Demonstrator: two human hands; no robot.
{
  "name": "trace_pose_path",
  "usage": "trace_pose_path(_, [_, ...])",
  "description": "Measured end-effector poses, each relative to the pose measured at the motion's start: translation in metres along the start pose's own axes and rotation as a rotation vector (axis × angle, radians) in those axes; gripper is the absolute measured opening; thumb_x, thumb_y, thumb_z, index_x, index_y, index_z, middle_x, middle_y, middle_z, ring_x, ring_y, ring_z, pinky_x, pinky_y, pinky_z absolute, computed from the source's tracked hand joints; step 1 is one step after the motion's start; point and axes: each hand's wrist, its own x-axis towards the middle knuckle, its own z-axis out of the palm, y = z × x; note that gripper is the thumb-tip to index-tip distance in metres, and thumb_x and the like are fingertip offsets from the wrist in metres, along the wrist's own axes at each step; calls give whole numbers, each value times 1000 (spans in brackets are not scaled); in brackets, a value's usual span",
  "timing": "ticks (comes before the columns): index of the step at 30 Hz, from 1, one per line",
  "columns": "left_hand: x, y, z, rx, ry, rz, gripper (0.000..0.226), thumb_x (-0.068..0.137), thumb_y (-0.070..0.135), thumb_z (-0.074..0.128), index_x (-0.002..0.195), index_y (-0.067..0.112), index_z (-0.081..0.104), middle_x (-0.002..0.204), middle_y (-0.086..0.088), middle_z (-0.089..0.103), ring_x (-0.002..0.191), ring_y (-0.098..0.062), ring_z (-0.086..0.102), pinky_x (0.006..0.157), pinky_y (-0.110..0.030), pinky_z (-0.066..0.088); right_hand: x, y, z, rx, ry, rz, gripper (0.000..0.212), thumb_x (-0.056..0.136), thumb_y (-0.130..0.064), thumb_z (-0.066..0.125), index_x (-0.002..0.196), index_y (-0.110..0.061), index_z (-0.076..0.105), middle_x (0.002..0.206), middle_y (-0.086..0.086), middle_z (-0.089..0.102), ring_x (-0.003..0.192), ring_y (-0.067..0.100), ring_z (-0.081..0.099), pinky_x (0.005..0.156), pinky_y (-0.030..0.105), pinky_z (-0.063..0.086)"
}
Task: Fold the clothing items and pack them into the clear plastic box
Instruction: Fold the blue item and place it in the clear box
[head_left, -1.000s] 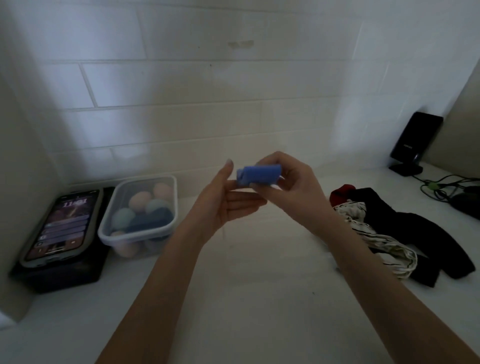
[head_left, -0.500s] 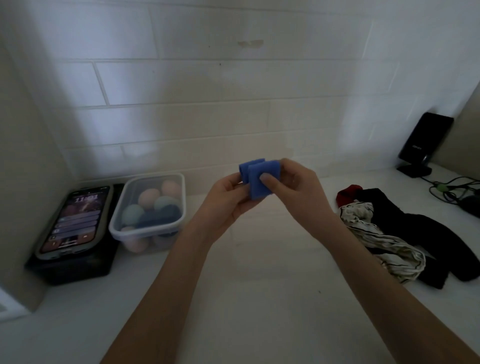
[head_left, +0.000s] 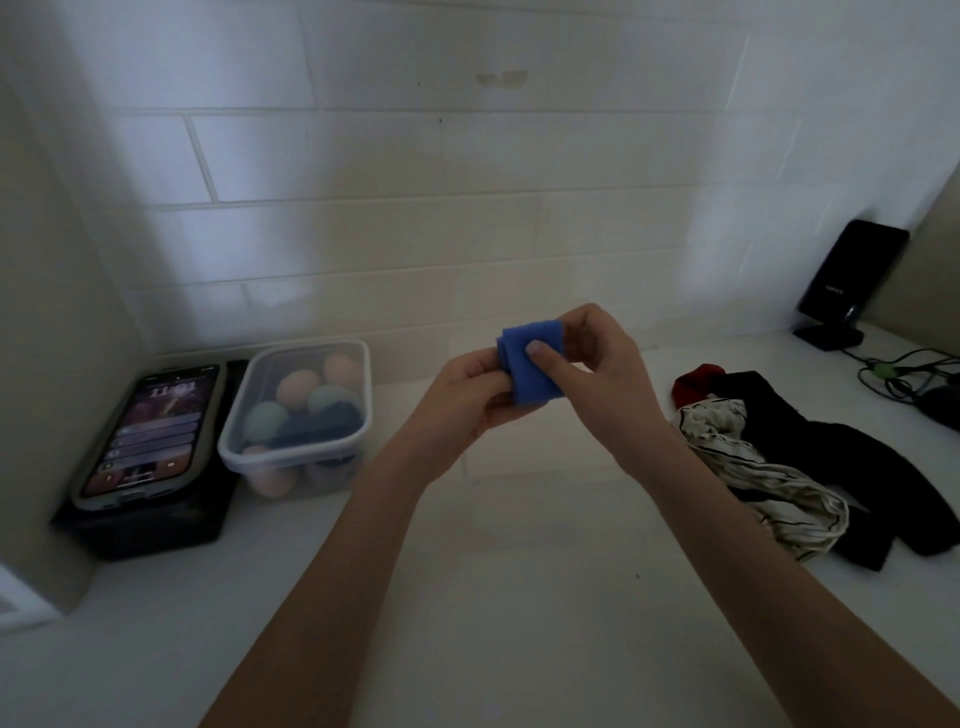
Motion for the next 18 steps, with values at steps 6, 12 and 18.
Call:
trace_pose_path(6, [-2, -3, 5, 131, -23, 73, 20, 94, 16, 49, 114, 18, 55, 103, -1, 67, 86, -9, 70, 73, -22, 57, -3, -2, 4, 100, 68, 52, 28, 84, -15, 68, 103, -16, 48, 82, 1, 64, 79, 7, 64, 66, 14, 52])
trace_pose_path(12, [-1, -5, 3, 262, -13, 160, 20, 92, 4, 52, 111, 8, 54, 91, -3, 67, 70, -5, 69, 64, -18, 54, -1, -1, 3, 246, 48, 192, 9, 87, -17, 65, 86, -20, 57, 76, 8, 62, 75, 19, 60, 69, 33, 53])
trace_pose_path(18, [-8, -17, -3, 850, 242, 305, 24, 91, 36, 53, 82, 14, 58, 68, 7, 57, 61, -4, 50, 58, -14, 36, -8, 1, 2, 145, 17, 333, 18, 86, -23, 66, 79, -17, 51, 86, 21, 70, 77, 24, 66, 60, 32, 51])
